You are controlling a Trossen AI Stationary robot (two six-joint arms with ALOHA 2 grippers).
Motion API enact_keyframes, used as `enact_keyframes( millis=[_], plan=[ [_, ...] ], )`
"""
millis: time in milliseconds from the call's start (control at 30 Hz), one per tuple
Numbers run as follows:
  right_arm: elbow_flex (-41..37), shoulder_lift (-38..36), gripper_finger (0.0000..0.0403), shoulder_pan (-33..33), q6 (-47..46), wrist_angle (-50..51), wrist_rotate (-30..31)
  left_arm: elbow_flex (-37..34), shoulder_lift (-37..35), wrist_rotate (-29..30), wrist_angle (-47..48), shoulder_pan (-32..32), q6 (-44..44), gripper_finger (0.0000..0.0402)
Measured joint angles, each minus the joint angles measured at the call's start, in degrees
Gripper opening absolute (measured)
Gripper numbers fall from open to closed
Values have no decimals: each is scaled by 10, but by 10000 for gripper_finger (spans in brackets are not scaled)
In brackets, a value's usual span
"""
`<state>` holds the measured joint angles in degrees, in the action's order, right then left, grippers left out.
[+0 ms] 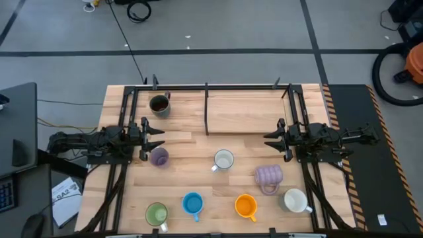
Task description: Place coffee mugs
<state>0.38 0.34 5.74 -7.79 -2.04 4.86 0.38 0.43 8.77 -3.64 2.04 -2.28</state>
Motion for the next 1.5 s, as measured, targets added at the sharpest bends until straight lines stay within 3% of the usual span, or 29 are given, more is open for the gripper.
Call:
enact_keyframes(
  millis=[1000, 1133, 1300, 1500],
  plan=[
    [0, 0, 136, 0, -2, -38, 7, 0, 0, 0, 0, 0, 0, 206],
    [0, 0, 136, 0, -38, -76, 44, 0, 0, 0, 0, 0, 0, 206],
    [0, 0, 142, 0, -92, -109, 49, 0, 0, 0, 0, 0, 0, 206],
    [7, 0, 180, 0, -146, -152, 46, 0, 0, 0, 0, 0, 0, 206]
  ],
)
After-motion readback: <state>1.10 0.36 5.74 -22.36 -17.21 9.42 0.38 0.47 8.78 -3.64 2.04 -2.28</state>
